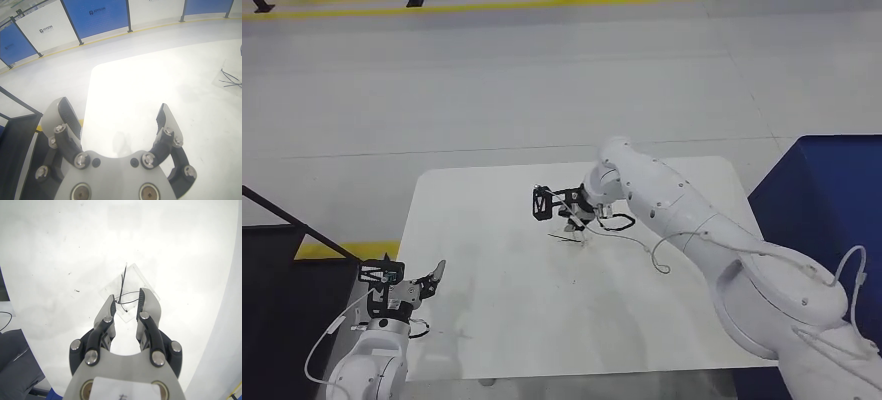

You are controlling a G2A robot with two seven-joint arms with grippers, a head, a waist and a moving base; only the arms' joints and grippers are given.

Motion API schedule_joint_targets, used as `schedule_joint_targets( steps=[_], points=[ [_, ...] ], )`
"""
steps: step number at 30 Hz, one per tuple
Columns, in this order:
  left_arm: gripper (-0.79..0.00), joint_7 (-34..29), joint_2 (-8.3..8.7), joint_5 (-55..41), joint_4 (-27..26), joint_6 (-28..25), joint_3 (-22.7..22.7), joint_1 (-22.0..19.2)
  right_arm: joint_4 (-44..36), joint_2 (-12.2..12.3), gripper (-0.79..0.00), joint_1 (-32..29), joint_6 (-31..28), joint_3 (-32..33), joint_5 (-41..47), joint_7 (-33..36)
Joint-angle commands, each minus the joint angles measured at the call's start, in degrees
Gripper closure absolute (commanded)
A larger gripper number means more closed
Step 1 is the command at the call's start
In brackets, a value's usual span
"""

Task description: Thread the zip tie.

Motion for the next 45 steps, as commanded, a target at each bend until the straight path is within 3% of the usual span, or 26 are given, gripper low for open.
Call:
schedule_joint_targets(
  steps=[1, 10, 11, 13, 20, 29, 42, 45],
  points=[
    [-0.785, 0.00, 0.00, 0.00, 0.00, 0.00, 0.00, 0.00, 1.92, -1.54, -0.237, -0.17, -0.85, -0.72, -0.87, -0.70],
    [-0.785, 0.00, 0.00, 0.00, 0.00, 0.00, 0.00, 0.00, 11.60, -7.74, -0.234, -0.96, -1.30, -2.23, -3.22, -0.27],
    [-0.785, 0.00, 0.00, 0.00, 0.00, 0.00, 0.00, 0.00, 12.51, -8.30, -0.200, -0.99, -1.54, -2.23, -3.49, -0.18],
    [-0.785, 0.00, 0.00, 0.00, 0.00, 0.00, 0.00, 0.00, 14.07, -9.32, -0.154, -1.06, -1.83, -2.23, -3.99, -0.49],
    [-0.785, 0.00, 0.00, 0.00, 0.00, 0.00, 0.00, 0.00, 18.80, -11.85, -0.166, -1.25, -2.03, -2.23, -6.25, -2.34],
    [-0.785, 0.00, 0.00, 0.00, 0.00, 0.00, 0.00, 0.00, 22.21, -13.63, -0.169, -2.00, -2.03, -2.23, -8.52, -3.45],
    [-0.785, 0.00, 0.00, 0.00, 0.00, 0.00, 0.00, 0.00, 22.21, -13.63, -0.148, -2.00, -2.03, -2.23, -8.52, -3.45],
    [-0.785, 0.00, 0.00, 0.00, 0.00, 0.00, 0.00, 0.00, 21.74, -13.69, -0.071, -3.19, -2.03, -2.23, -8.16, -4.54]
  ],
)
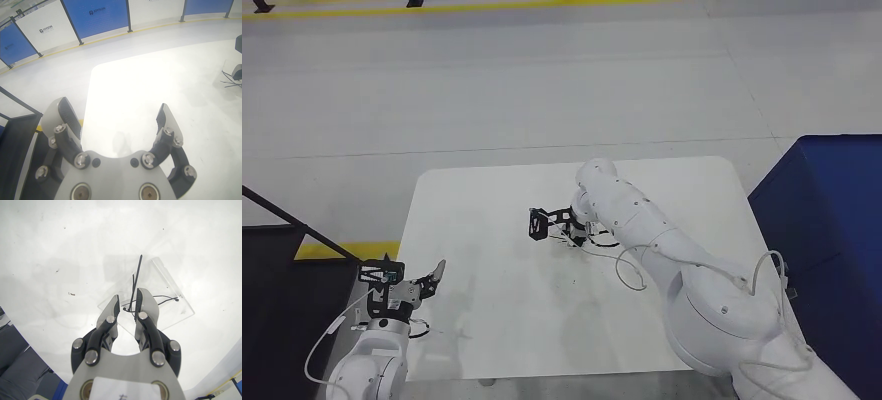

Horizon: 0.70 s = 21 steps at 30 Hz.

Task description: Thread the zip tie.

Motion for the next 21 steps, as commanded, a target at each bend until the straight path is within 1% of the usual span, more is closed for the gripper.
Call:
schedule_joint_targets(
  steps=[1, 2, 8, 17, 18, 20, 21],
  points=[
    [-0.785, 0.00, 0.00, 0.00, 0.00, 0.00, 0.00, 0.00, -0.19, 0.02, -0.018, -1.09, 0.00, 0.00, -0.13, -2.24],
    [-0.785, 0.00, 0.00, 0.00, 0.00, 0.00, 0.00, 0.00, 0.19, 0.07, 0.000, -0.81, 0.00, 0.00, -0.77, -3.29],
    [-0.785, 0.00, 0.00, 0.00, 0.00, 0.00, 0.00, 0.00, 0.98, -0.11, 0.000, -0.61, 0.00, 0.00, -3.31, -6.23],
    [-0.785, 0.00, 0.00, 0.00, 0.00, 0.00, 0.00, 0.00, 1.08, -0.68, 0.000, -0.66, 0.00, 0.00, -3.65, -6.26],
    [-0.785, 0.00, 0.00, 0.00, 0.00, 0.00, 0.00, 0.00, 1.22, -0.77, -0.025, -0.78, 0.00, 0.01, -3.61, -6.01],
    [-0.785, 0.00, 0.00, 0.00, 0.00, 0.00, 0.00, 0.00, 1.30, -0.98, -0.114, -0.93, 0.00, 0.01, -3.48, -5.49],
    [-0.785, 0.00, 0.00, 0.00, 0.00, 0.00, 0.00, 0.00, 1.42, -1.08, -0.139, -0.98, 0.00, 0.00, -3.51, -5.17]
  ],
)
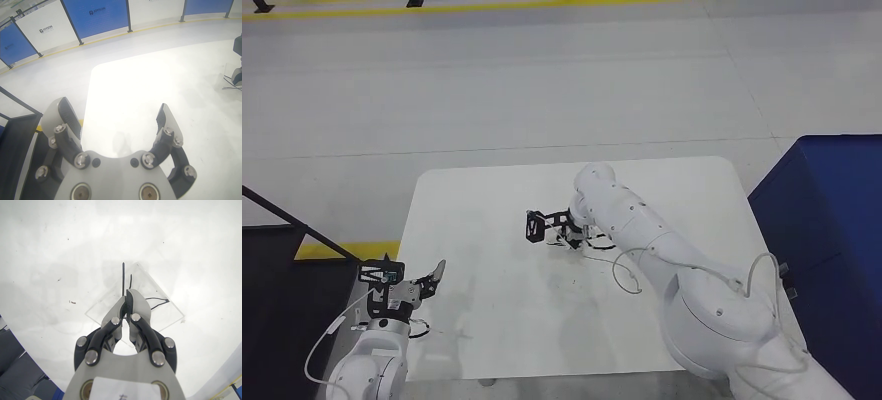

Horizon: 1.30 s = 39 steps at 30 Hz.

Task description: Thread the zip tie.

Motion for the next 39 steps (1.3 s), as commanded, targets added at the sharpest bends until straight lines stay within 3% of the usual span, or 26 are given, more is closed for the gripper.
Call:
schedule_joint_targets(
  steps=[1, 14, 18, 24, 26, 39],
  points=[
    [-0.785, 0.00, 0.00, 0.00, 0.00, 0.00, 0.00, 0.00, 0.14, -0.20, -0.139, -0.12, 0.00, -0.01, 0.01, 0.60],
    [-0.785, 0.00, 0.00, 0.00, 0.00, 0.00, 0.00, 0.00, 0.71, -0.72, -0.157, -0.30, 0.00, 0.15, 0.66, 1.59],
    [-0.785, 0.00, 0.00, 0.00, 0.00, 0.00, 0.00, 0.00, 0.71, -0.72, -0.074, -0.30, 0.00, 0.15, 0.66, 1.59],
    [-0.785, 0.00, 0.00, 0.00, 0.00, 0.00, 0.00, 0.00, 0.71, -0.72, -0.083, -0.30, 0.00, 0.15, 0.66, 1.59],
    [-0.785, 0.00, 0.00, 0.00, 0.00, 0.00, 0.00, 0.00, 0.71, -0.72, 0.000, -0.30, 0.00, 0.15, 0.66, 1.59],
    [-0.785, 0.00, 0.00, 0.00, 0.00, 0.00, 0.00, 0.00, 0.71, -0.72, 0.000, -0.30, 0.00, 0.15, 0.66, 1.59]
  ],
)
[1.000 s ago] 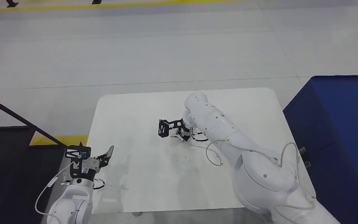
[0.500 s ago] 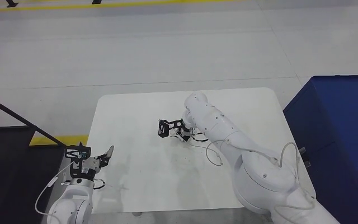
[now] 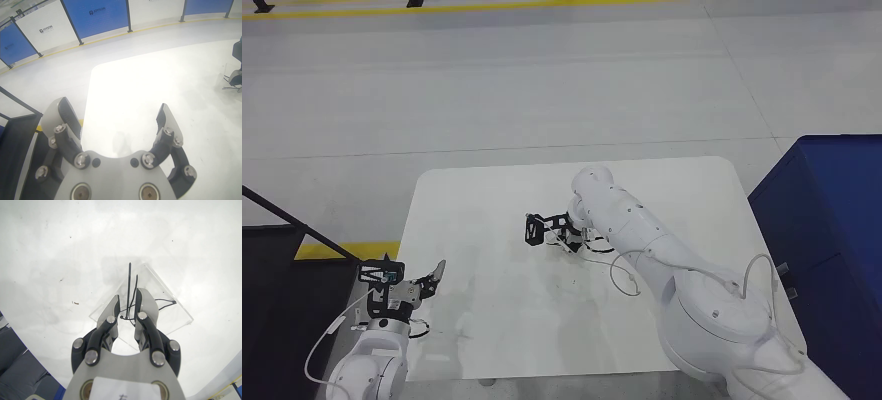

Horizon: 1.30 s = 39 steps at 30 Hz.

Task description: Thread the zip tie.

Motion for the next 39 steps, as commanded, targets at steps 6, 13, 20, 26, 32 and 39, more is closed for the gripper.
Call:
schedule_joint_targets(
  steps=[6, 13, 20, 26, 32, 39],
  points=[
    [-0.785, 0.00, 0.00, 0.00, 0.00, 0.00, 0.00, 0.00, -0.01, 0.01, 0.000, 0.00, 0.00, 0.00, 0.00, -0.01],
    [-0.785, 0.00, 0.00, 0.00, 0.00, 0.00, 0.00, 0.00, -0.01, 0.01, 0.000, 0.00, 0.00, 0.00, 0.00, -0.01],
    [-0.785, 0.00, 0.00, 0.00, 0.00, 0.00, 0.00, 0.00, -0.01, 0.01, 0.000, 0.00, 0.00, 0.00, 0.00, -0.01],
    [-0.785, 0.00, 0.00, 0.00, 0.00, 0.00, 0.00, 0.00, -0.91, 0.49, 0.000, -0.62, 1.04, -0.08, -1.27, -2.26],
    [-0.785, 0.00, 0.00, 0.00, 0.00, 0.00, 0.00, 0.00, -1.00, 1.38, 0.000, 0.05, 0.44, 0.47, -1.72, -4.26],
    [-0.785, 0.00, 0.00, 0.00, 0.00, 0.00, 0.00, 0.00, -2.22, 2.64, 0.000, 1.44, 0.00, 1.52, -0.85, -5.29]
  ],
)
